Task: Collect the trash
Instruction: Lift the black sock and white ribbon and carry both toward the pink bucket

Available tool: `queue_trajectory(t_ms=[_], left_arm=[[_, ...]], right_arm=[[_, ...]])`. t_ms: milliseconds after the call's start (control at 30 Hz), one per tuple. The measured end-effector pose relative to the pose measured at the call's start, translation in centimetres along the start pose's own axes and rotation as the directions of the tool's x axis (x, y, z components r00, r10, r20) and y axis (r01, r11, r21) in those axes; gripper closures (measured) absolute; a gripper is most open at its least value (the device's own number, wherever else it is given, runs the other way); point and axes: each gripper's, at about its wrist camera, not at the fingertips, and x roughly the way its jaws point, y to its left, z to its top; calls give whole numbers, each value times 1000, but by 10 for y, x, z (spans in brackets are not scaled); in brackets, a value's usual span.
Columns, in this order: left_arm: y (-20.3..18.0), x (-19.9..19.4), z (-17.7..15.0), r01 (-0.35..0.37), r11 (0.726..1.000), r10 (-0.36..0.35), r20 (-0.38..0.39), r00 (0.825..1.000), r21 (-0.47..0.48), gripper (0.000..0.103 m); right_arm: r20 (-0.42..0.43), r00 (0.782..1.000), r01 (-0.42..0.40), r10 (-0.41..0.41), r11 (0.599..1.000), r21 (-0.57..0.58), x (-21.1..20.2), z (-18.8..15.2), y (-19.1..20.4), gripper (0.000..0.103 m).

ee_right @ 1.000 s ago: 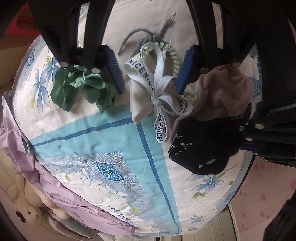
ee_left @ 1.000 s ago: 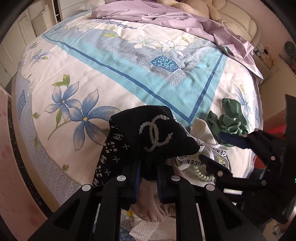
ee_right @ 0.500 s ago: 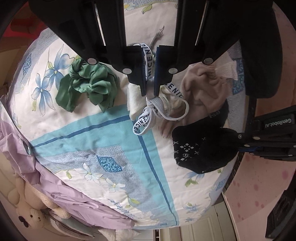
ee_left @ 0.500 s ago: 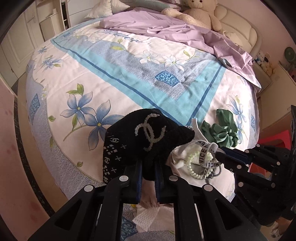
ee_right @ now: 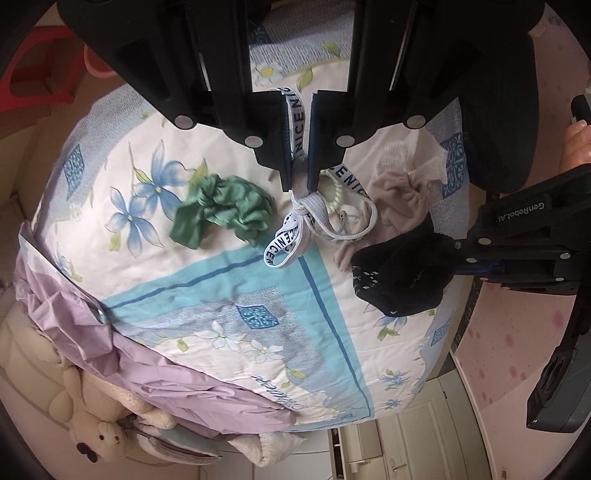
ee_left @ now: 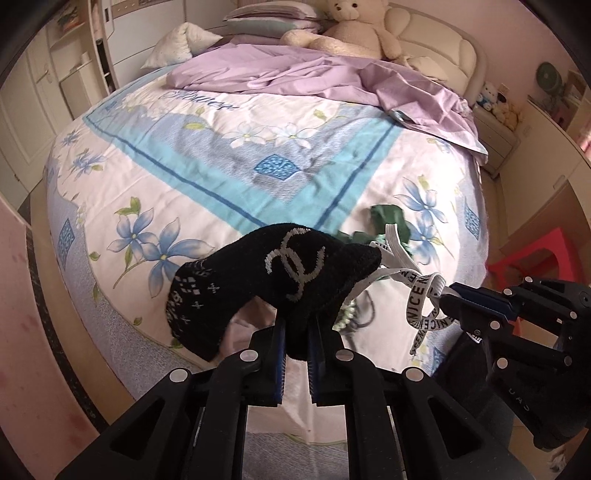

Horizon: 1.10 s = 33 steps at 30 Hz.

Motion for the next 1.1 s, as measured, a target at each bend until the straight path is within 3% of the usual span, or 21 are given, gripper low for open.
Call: queue_trajectory(t_ms=[800, 1100], left_arm=[[-123, -19, 5, 30, 982, -37, 36, 999, 186, 94], [-154, -39, 27, 109, 968, -124, 53, 991, 228, 94]], right_arm=[[55, 993, 91, -101, 983, 159, -69, -69, -77, 95], [78, 987, 122, -140, 973, 196, -91, -76, -97, 95]])
